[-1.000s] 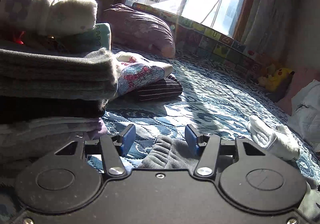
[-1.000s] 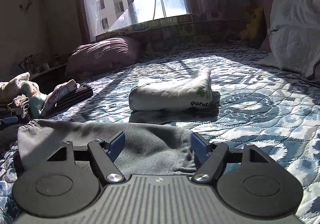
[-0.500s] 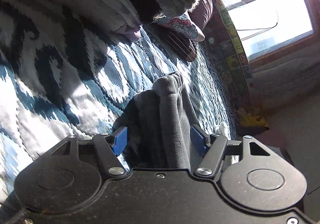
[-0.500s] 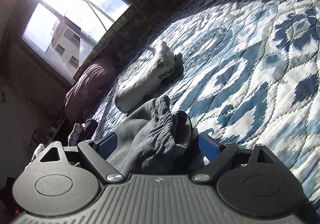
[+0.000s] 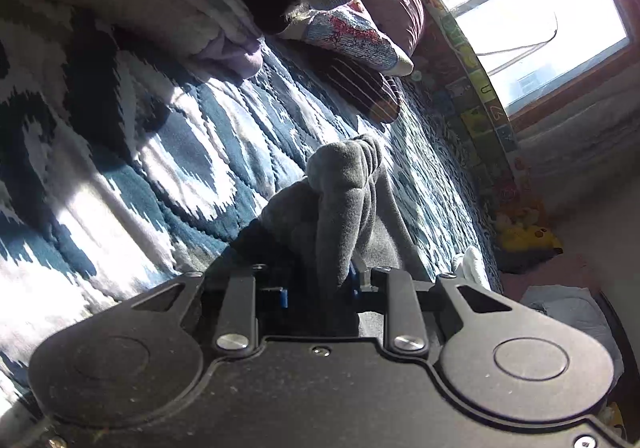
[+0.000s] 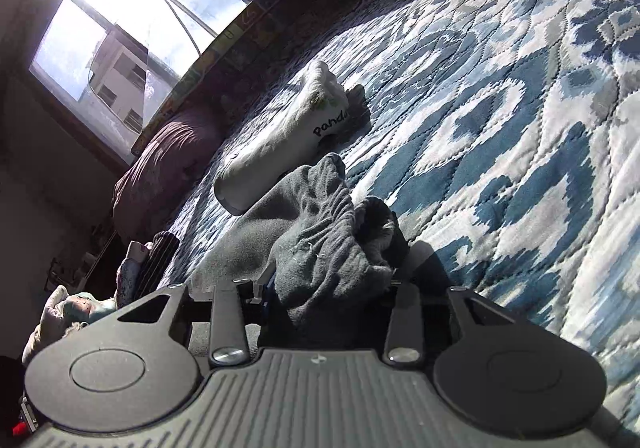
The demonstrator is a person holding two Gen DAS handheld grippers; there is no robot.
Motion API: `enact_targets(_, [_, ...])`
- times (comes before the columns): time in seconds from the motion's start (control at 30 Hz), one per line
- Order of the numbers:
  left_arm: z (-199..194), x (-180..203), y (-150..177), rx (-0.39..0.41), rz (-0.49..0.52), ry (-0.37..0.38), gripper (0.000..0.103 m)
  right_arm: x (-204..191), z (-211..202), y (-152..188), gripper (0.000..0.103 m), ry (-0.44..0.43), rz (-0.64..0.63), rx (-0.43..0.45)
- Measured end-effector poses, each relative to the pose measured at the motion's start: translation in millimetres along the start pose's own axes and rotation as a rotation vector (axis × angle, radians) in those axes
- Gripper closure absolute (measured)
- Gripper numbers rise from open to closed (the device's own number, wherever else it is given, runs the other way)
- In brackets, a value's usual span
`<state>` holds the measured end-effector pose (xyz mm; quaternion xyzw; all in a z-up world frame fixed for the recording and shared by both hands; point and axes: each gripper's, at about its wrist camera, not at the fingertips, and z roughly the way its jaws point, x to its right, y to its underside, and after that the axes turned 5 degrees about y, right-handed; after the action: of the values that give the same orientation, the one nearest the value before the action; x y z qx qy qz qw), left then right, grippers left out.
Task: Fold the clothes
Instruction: 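Grasp the grey pants ends with both grippers and fold them over, then open both grippers and smooth the folded pants on the quilt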
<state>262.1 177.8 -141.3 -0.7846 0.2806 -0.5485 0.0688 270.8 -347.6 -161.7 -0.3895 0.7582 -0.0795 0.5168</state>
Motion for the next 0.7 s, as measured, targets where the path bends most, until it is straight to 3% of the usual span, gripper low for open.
enact_targets(0.1, [-29.9, 7.9, -1.7, 0.023, 0.006, 0.017, 0.087, -5.9, -26.7, -6.2, 0.074, -0.039, 0.034, -0.017])
enact_targets(0.2, [-48.1, -6.7, 5.6, -0.007, -0.010, -0.019, 0.087, -12.7, -48.7, -2.0, 0.074, -0.034, -0.029, -0.044])
enact_targets(0.23, [-48.0, -15.6, 9.2, -0.032, -0.004, -0.038, 0.086, -20.7, -52.4, 3.9, 0.069, -0.028, -0.090, -0.022])
enact_targets(0.27, [-47.9, -24.5, 12.8, -0.056, 0.002, -0.057, 0.078, -28.8, -56.1, 9.9, 0.066, -0.023, -0.152, 0.000])
enact_targets(0.3, [-51.0, -28.7, 12.0, -0.064, -0.021, -0.047, 0.077, -36.8, -59.8, 15.8, 0.066, -0.017, -0.213, 0.022])
enact_targets(0.37, [-62.7, -29.0, 6.9, -0.054, -0.065, -0.027, 0.073, -52.9, -67.2, 27.6, 0.049, -0.006, -0.336, 0.065])
enact_targets(0.4, [-74.4, -23.1, 5.8, -0.008, -0.043, -0.044, 0.052, -60.9, -70.9, 33.6, 0.044, 0.000, -0.397, 0.087])
enact_targets(0.43, [-86.2, -17.5, 5.5, 0.039, -0.003, -0.074, 0.046, -69.0, -74.6, 39.5, 0.036, 0.005, -0.459, 0.109])
enact_targets(0.53, [-113.4, 6.2, 10.8, 0.121, 0.176, -0.124, 0.048, -93.1, -85.7, 57.3, 0.038, 0.022, -0.643, 0.175])
enact_targets(0.63, [-105.9, 50.7, 39.8, 0.072, 0.458, -0.015, 0.052, -116.2, -89.1, 77.2, 0.055, 0.031, -0.823, 0.218])
enact_targets(0.67, [-96.3, 65.0, 54.1, 0.035, 0.540, 0.036, 0.053, -121.9, -74.8, 88.2, 0.066, 0.016, -0.876, 0.186])
enact_targets(0.7, [-87.0, 77.8, 73.7, 0.000, 0.632, 0.068, 0.054, -124.8, -62.2, 97.9, 0.069, 0.012, -0.912, 0.156])
